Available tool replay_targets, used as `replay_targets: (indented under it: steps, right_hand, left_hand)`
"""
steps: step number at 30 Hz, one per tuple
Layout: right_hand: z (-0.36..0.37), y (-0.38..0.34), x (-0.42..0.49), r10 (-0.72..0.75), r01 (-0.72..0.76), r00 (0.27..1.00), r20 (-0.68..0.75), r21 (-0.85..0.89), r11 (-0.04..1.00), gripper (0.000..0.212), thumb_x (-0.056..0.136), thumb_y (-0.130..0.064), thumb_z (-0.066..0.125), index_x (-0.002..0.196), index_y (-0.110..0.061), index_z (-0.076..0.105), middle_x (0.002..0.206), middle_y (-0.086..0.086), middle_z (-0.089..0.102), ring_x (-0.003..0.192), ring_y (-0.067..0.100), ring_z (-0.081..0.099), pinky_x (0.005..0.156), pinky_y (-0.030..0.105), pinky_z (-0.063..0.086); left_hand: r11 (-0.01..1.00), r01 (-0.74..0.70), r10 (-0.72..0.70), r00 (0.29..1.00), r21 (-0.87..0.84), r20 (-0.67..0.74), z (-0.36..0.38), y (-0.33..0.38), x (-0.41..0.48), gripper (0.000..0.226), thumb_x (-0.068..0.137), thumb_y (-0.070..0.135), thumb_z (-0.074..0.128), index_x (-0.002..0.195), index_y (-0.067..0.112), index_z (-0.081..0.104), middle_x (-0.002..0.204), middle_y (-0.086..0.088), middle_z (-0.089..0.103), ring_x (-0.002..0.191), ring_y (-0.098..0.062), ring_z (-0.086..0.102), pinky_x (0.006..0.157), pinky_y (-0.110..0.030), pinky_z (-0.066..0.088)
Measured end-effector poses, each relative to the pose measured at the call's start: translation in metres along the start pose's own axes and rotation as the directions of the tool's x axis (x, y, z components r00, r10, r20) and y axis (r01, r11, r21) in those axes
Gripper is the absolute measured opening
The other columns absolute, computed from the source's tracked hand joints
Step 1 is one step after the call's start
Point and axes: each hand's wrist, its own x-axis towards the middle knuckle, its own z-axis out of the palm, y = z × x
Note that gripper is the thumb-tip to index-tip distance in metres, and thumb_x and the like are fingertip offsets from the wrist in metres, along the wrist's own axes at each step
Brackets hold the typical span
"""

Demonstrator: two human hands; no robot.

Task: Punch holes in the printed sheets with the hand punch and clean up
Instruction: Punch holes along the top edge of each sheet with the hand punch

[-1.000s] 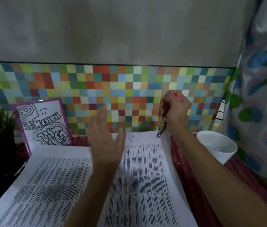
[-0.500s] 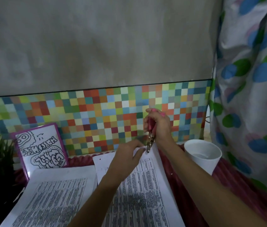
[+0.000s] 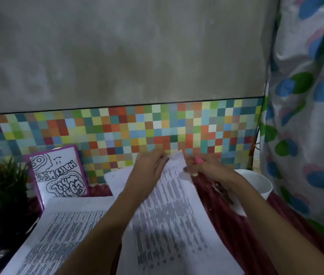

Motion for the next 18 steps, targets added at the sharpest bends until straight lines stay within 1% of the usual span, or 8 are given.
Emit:
replay_targets:
  steps: [3,7,9,10,11,13,15,18]
  right_hand:
    - [0.008,0.006,-0.009,0.032,-0.037,0.995,-0.094,-0.053,0.998,0.022,0.079,-0.019,0.074,0.084,0.0,0.064,0.083,0.005,0.065,0.075,0.021,0.06,0.077,0.032,0.047]
    - [0.004,-0.014,-0.02,-0.042,0.062,0.943,-0.33,0.051,0.997,0.017,0.084,-0.012,0.069,0.074,-0.006,0.056,0.068,0.01,0.05,0.062,0.019,0.049,0.062,0.025,0.039]
    - [-0.003,-0.028,-0.028,-0.078,0.114,0.917,-0.391,0.069,0.991,0.016,0.086,-0.011,0.067,0.078,0.0,0.06,0.069,0.009,0.053,0.057,0.015,0.05,0.053,0.022,0.039]
    - [-0.006,-0.034,-0.032,-0.098,0.143,0.903,-0.418,0.077,0.987,0.017,0.086,-0.012,0.067,0.081,0.002,0.06,0.071,0.009,0.054,0.056,0.014,0.049,0.051,0.023,0.038]
    - [-0.01,-0.039,-0.035,-0.112,0.167,0.892,-0.438,0.089,0.982,0.016,0.086,-0.013,0.067,0.082,0.0,0.06,0.071,0.008,0.055,0.056,0.013,0.049,0.05,0.023,0.038]
    - [-0.014,-0.046,-0.042,-0.123,0.203,0.871,-0.475,0.121,0.972,0.014,0.086,-0.016,0.067,0.077,-0.014,0.057,0.066,0.003,0.054,0.05,0.009,0.047,0.045,0.019,0.04]
    - [-0.018,-0.051,-0.047,-0.143,0.254,0.833,-0.535,0.139,0.957,0.019,0.086,-0.015,0.068,0.072,-0.013,0.055,0.062,0.003,0.051,0.043,0.006,0.046,0.039,0.016,0.039]
    - [-0.019,-0.059,-0.054,-0.154,0.291,0.791,-0.592,0.143,0.946,0.013,0.084,-0.014,0.069,0.081,-0.007,0.059,0.062,0.005,0.049,0.039,0.004,0.045,0.037,0.017,0.038]
  left_hand:
    - [0.997,-0.081,0.081,0.992,0.003,-0.095,-0.015,0.018,0.018,0.012,0.098,0.018,0.054,0.094,0.012,0.064,0.085,-0.001,0.066,0.079,-0.022,0.059,0.083,-0.038,0.042]
    - [0.96,-0.121,0.202,0.923,0.251,-0.327,-0.034,0.034,0.029,0.026,0.095,0.029,0.059,0.118,0.017,0.058,0.121,-0.003,0.064,0.119,-0.022,0.055,0.113,-0.049,0.023]
    - [0.979,0.058,0.053,0.852,0.196,-0.521,-0.043,0.039,0.018,0.064,0.09,0.043,0.063,0.141,0.013,0.039,0.149,-0.009,0.04,0.142,-0.026,0.031,0.119,-0.05,0.014]
    - [0.985,0.169,-0.126,0.796,0.017,-0.591,-0.048,0.042,0.01,0.084,0.085,0.05,0.066,0.148,0.011,0.027,0.156,-0.009,0.026,0.146,-0.025,0.02,0.12,-0.046,0.011]
    - [0.938,0.262,-0.346,0.731,-0.227,-0.588,-0.052,0.046,0.001,0.099,0.081,0.055,0.068,0.152,0.012,0.015,0.159,-0.007,0.016,0.148,-0.022,0.014,0.119,-0.04,0.012]
    - [0.663,0.379,-0.694,0.635,-0.645,-0.34,-0.057,0.049,-0.013,0.106,0.078,0.05,0.073,0.153,0.018,0.004,0.16,-0.004,0.013,0.146,-0.018,0.017,0.114,-0.03,0.021]
    - [0.471,0.454,-0.776,0.622,-0.756,-0.11,-0.056,0.039,-0.024,0.084,0.085,0.038,0.071,0.149,0.016,0.022,0.151,-0.006,0.036,0.138,-0.02,0.037,0.107,-0.03,0.036]
    - [0.563,0.453,-0.689,0.72,-0.691,-0.089,-0.051,0.024,-0.045,0.047,0.092,0.029,0.064,0.132,0.009,0.047,0.132,-0.007,0.058,0.125,-0.021,0.054,0.103,-0.039,0.047]
